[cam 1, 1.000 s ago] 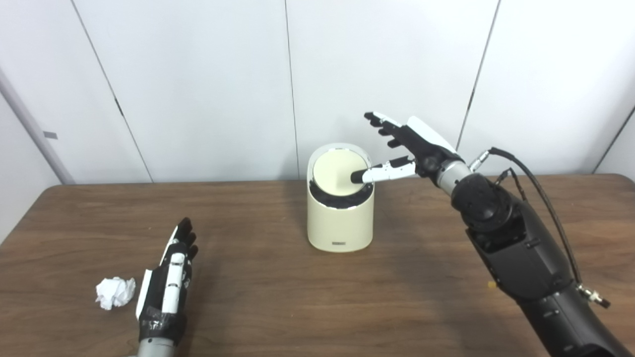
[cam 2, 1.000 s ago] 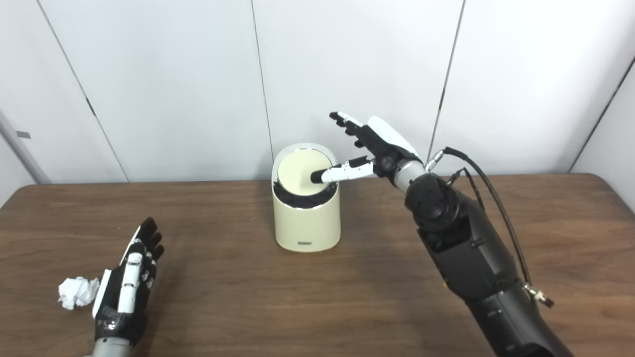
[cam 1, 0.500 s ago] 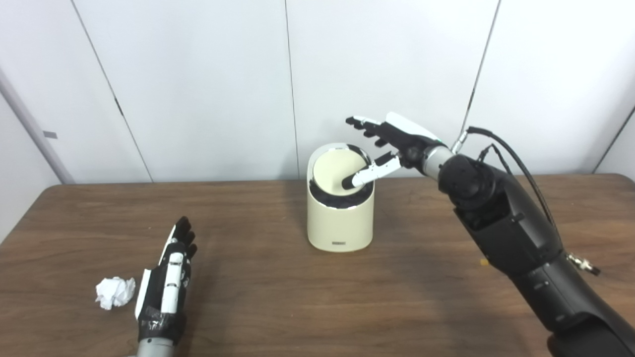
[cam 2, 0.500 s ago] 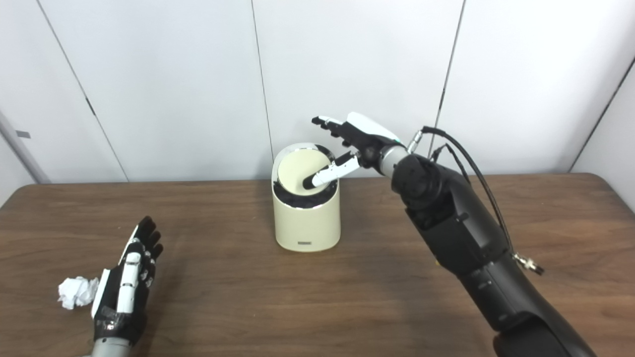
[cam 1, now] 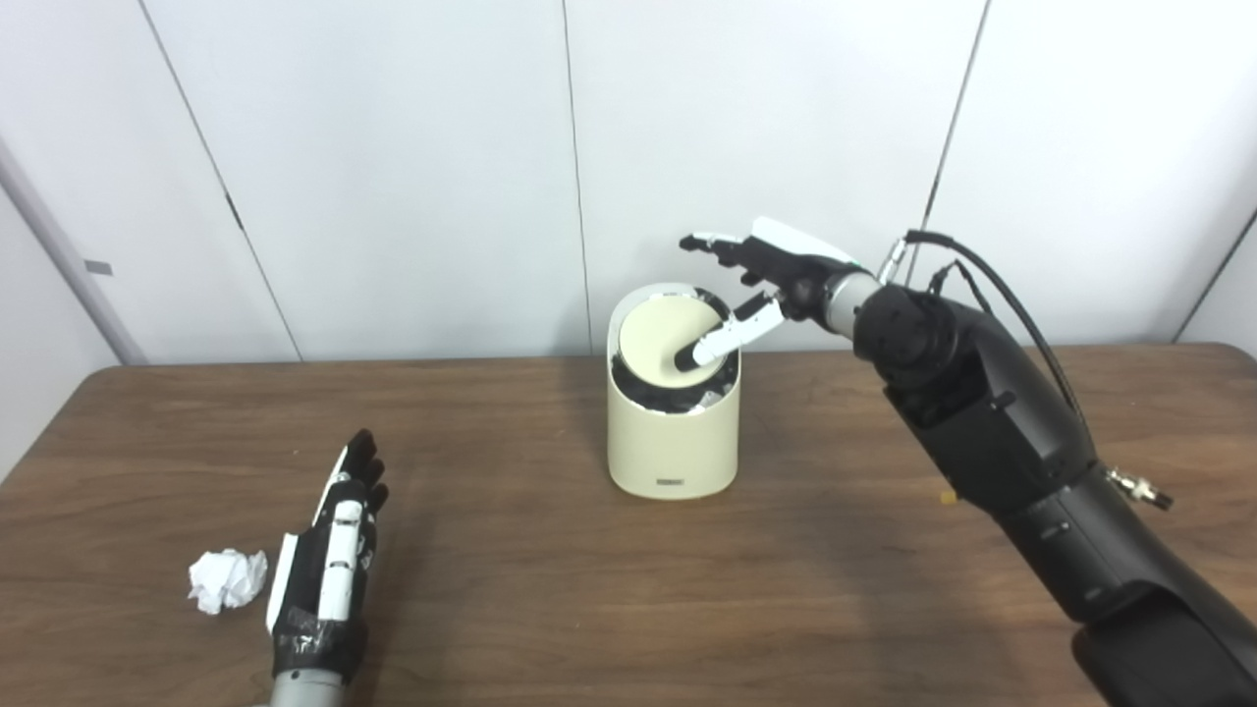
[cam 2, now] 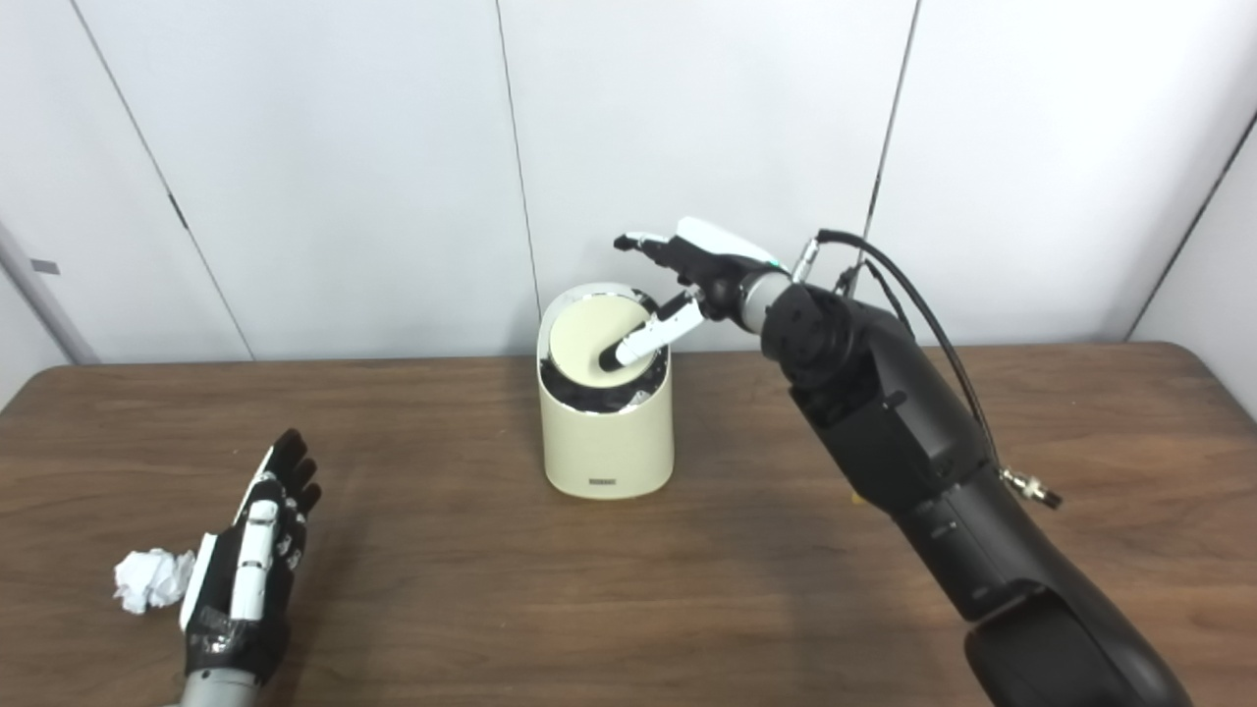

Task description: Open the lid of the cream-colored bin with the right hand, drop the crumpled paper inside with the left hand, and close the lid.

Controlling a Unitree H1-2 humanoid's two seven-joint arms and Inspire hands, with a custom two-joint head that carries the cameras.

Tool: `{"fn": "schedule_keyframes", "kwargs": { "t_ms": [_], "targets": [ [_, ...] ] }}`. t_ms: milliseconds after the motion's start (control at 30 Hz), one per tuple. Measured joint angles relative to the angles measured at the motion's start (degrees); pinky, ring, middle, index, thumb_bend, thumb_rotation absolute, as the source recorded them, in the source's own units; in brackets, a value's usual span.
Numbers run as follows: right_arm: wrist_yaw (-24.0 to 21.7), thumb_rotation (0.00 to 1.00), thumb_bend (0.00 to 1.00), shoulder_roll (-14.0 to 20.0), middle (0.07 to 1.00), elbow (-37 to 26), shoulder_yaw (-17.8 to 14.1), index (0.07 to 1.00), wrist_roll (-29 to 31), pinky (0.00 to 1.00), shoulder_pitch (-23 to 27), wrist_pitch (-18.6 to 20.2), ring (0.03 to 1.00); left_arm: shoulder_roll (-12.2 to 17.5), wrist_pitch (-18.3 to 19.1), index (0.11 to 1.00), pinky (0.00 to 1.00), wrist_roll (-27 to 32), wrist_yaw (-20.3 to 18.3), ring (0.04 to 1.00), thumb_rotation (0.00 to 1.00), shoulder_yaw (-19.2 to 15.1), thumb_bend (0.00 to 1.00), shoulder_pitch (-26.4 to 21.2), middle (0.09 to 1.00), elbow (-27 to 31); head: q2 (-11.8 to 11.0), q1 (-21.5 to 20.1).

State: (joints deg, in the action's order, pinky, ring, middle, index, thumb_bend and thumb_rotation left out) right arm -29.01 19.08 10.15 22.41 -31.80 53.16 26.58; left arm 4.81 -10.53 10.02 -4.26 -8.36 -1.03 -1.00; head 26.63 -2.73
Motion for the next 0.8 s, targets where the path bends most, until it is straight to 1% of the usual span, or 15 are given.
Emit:
{"fn": "schedule_keyframes", "kwargs": {
  "t_ms": [100, 200, 267, 400, 600, 667, 800],
  "targets": [
    [-0.3, 0.41, 0.9, 0.0, 0.967, 0.5, 0.4, 0.935, -0.4, 0.87, 1.2, 0.0, 0.949, -0.1, -0.5, 0.988, 1.0, -0.4, -0.1, 1.0, 0.87, 0.0, 0.32, 0.0, 1.0, -0.1, 0.0, -0.1],
    [-0.5, 0.42, 0.9, 0.0, 0.966, 2.1, 0.8, 0.934, -0.8, 0.86, 2.0, 0.0, 0.947, -0.1, -0.9, 0.99, 1.0, -0.4, -0.1, 1.0, 0.88, 0.0, 0.3, 0.0, 1.0, -0.1, 0.0, -0.1],
    [-0.6, 0.41, 0.9, 0.0, 0.962, 2.3, 1.0, 0.931, -1.0, 0.86, 2.2, -0.1, 0.944, -0.1, -1.1, 0.991, 1.0, -0.4, -0.1, 1.0, 0.89, 0.0, 0.29, 0.0, 1.0, -0.2, 0.1, 0.0],
    [-0.7, 0.4, 0.9, -0.1, 0.959, 2.8, 1.4, 0.929, -1.0, 0.86, 2.2, -0.1, 0.943, -0.1, -1.1, 0.988, 1.0, -0.4, -0.1, 1.0, 0.88, 0.0, 0.28, -0.1, 1.0, -0.3, 0.0, 0.0],
    [-0.7, 0.42, 0.91, -0.3, 0.946, 3.9, 1.8, 0.93, -1.3, 0.82, 2.4, -0.3, 0.925, -0.2, -1.2, 0.988, 1.0, -0.6, 0.0, 1.0, 0.89, 0.0, 0.31, -0.2, 1.0, -0.3, 0.2, 0.1],
    [-0.7, 0.42, 0.9, -0.4, 0.946, 4.1, 2.0, 0.931, -1.5, 0.83, 2.4, -0.3, 0.928, -0.2, -1.2, 0.988, 1.0, -0.6, 0.0, 1.0, 0.89, 0.0, 0.31, -0.2, 1.0, -0.3, 0.2, 0.1],
    [-1.0, 0.41, 0.89, -0.4, 0.96, 4.1, 2.9, 0.936, -2.6, 0.87, 2.7, -0.2, 0.941, -0.2, -1.2, 0.995, 1.0, -0.5, -0.1, 1.0, 0.89, 0.0, 0.3, -0.2, 1.0, -0.3, 0.3, 0.2]
  ]
}}
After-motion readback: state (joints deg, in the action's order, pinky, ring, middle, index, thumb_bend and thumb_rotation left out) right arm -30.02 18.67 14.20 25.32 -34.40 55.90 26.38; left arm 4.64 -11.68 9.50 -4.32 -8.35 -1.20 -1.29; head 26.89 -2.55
